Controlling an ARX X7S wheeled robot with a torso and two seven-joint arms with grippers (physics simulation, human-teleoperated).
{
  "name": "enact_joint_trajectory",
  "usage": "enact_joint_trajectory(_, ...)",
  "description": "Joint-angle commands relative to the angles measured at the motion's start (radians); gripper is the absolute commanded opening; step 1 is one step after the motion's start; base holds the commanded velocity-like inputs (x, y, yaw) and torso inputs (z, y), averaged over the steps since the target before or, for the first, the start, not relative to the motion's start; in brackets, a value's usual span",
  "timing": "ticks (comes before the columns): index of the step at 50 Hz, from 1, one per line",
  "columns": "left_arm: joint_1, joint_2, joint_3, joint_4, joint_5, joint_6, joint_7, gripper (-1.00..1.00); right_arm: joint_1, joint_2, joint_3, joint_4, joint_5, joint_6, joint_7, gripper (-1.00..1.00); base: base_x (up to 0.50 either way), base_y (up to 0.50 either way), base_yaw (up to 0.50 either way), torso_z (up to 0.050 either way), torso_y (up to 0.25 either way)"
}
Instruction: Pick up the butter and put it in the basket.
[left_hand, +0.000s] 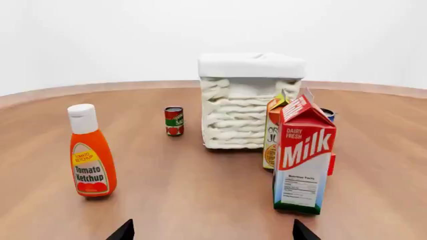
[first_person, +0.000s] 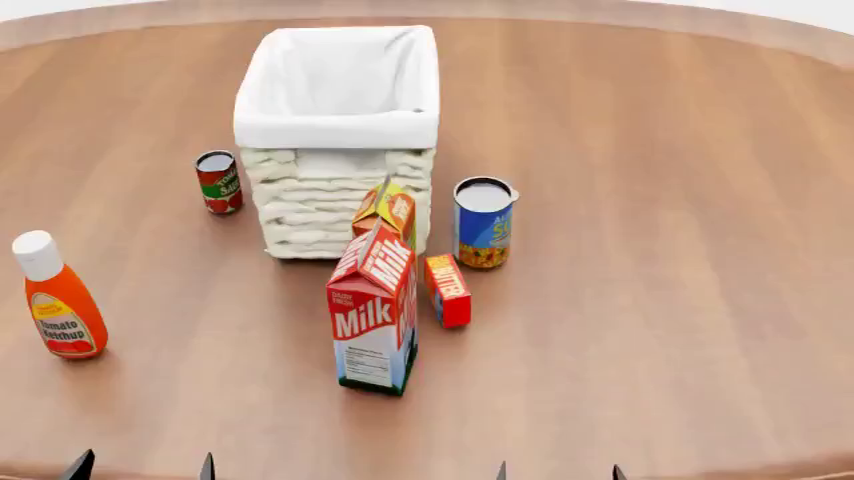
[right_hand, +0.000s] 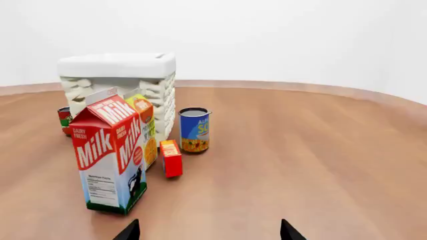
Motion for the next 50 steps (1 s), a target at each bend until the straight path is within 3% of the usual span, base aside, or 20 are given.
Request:
enact_joint_trajectory(1,0.000,-0.010,0.011,0.000,0.000,0.000,-0.011,1.00,0.000,0.009,-0.013,0.000,0.009,0.000,0.013,1.00,0.00,0.00,0.00,0.000,0.000)
enact_joint_trajectory(11,0.014,-0.047,0.061,0.010,-0.037,0.016,-0.037,1.00,-0.004,0.042,-0.047,-0.017,0.039,0.009,0.051,1.00,0.00,0.00,0.02,0.000,0.000)
enact_joint_trajectory(50,-0.009,-0.100,0.109,0.011,-0.106,-0.006,-0.099,1.00,0.009,0.099,-0.128,-0.033,0.064,0.050,0.109,1.00,0.00,0.00,0.50,0.000,0.000)
